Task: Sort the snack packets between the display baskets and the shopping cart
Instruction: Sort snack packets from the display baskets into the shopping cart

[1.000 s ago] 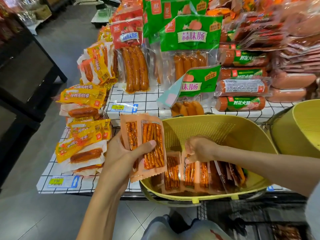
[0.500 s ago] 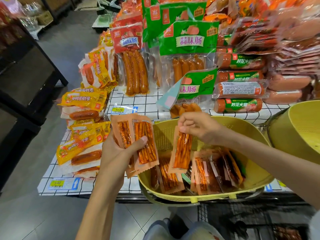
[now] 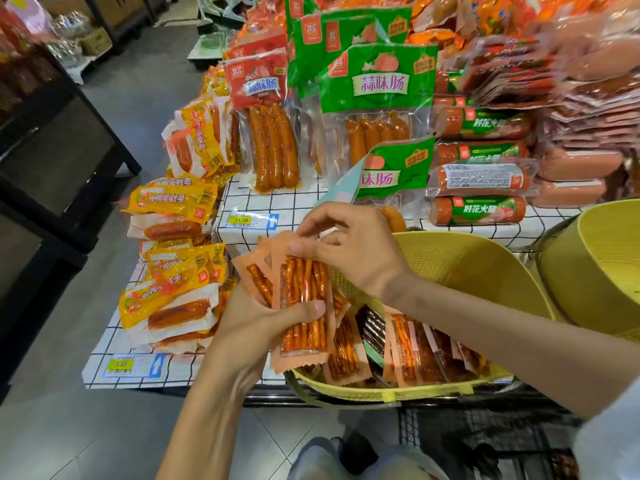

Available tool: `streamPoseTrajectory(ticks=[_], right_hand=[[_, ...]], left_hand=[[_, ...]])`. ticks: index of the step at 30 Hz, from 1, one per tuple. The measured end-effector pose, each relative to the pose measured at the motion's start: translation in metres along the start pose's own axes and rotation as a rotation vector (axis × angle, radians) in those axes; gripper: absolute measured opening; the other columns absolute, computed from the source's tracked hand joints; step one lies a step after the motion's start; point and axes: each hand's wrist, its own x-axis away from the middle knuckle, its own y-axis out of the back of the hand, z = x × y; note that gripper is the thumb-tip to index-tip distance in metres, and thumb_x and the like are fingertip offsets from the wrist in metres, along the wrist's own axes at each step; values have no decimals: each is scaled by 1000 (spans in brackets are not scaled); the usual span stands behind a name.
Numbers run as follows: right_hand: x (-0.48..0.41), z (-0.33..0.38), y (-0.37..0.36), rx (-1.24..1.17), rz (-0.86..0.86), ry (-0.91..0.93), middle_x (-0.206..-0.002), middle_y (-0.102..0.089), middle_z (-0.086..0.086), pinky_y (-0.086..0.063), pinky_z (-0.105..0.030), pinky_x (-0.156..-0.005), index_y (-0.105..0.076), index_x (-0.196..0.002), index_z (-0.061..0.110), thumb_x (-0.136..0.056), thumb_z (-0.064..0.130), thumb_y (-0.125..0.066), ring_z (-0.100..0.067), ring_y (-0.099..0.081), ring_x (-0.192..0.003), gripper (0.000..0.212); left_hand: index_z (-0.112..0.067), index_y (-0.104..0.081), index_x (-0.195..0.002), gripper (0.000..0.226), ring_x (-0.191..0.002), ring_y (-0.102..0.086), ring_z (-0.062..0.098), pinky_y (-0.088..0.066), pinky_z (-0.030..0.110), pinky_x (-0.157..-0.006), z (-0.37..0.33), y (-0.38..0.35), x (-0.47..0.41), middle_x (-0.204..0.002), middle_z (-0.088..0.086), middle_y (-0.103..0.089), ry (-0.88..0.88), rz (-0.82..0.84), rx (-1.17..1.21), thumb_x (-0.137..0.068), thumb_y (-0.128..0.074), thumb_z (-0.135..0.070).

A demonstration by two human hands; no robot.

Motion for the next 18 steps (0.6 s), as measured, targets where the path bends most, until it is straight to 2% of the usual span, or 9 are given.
streamPoseTrajectory(ticks=[2, 4, 5, 6, 8, 9, 11, 14, 18], right_hand=[[2, -20, 8, -61, -40, -71, -69, -65, 11, -49, -17, -58, -64, -74, 28, -81, 23, -72, -4, -60, -65, 13], [11, -48, 17, 113, 99, -232, -68, -61, 9, -45, -17, -55, -62, -75, 23, -89, 30, -63, -7, -58, -66, 15], [18, -63, 19, 315, 280, -328, -78, -64, 6, -48, -18, -61, -63, -82, 20, -88, 39, -61, -12, -61, -78, 20], [25, -77, 18, 559, 497, -409, -98, -66, -2, -52, -21, -76, -64, -97, 14, -86, 50, -60, -21, -61, -97, 37], [38, -98, 12, 942, 819, -455, -140, -41, -14, -35, -42, -107, -48, -129, 4, -79, 66, -56, -33, -34, -132, 80], [43, -103, 7, 1049, 858, -413, -146, -31, -13, -25, -47, -110, -42, -134, 3, -76, 68, -58, -33, -23, -134, 88], [47, -108, -1, 1145, 783, -320, -140, -34, -11, -24, -46, -107, -41, -132, 4, -71, 66, -65, -29, -25, -128, 90], [49, -105, -4, 1105, 565, -215, -129, -43, -6, -31, -37, -97, -42, -129, 9, -65, 57, -75, -23, -37, -119, 87], [55, -94, 6, 678, 358, -220, -92, -54, 3, -45, -32, -74, -44, -104, 16, -69, 32, -83, -17, -52, -87, 55]], left_hand=[[-27, -76, -81, 41, -76, -73, 25, -58, 36, -59, -1, 8, 3, -84, 7, -75, -12, -60, 80, -50, -77, 1], [-25, -76, -81, 40, -75, -73, 28, -59, 44, -59, -4, 19, 6, -84, 8, -75, -26, -125, 148, -52, -74, 1], [-22, -74, -84, 40, -75, -73, 29, -59, 46, -60, -6, 25, 7, -85, 8, -75, -28, -151, 163, -51, -74, 1], [-20, -72, -88, 43, -76, -73, 30, -59, 47, -60, -7, 29, 8, -86, 9, -74, -24, -164, 171, -51, -75, 1], [-17, -67, -97, 54, -80, -73, 31, -59, 51, -63, -7, 32, 8, -90, 10, -74, -2, -173, 167, -47, -79, 0], [-16, -65, -100, 59, -82, -72, 31, -59, 52, -65, -7, 32, 9, -91, 9, -74, 12, -175, 163, -45, -80, -1], [-16, -64, -101, 58, -83, -73, 29, -60, 46, -64, -5, 30, 9, -91, 8, -75, 33, -174, 162, -47, -78, -2], [-16, -65, -99, 52, -77, -73, 26, -58, 34, -56, -4, 27, 9, -87, 7, -75, 41, -167, 186, -50, -75, -1], [-21, -68, -90, 45, -77, -74, 24, -57, 31, -55, -5, 26, 7, -85, 6, -75, 39, -169, 204, -50, -75, -1]])
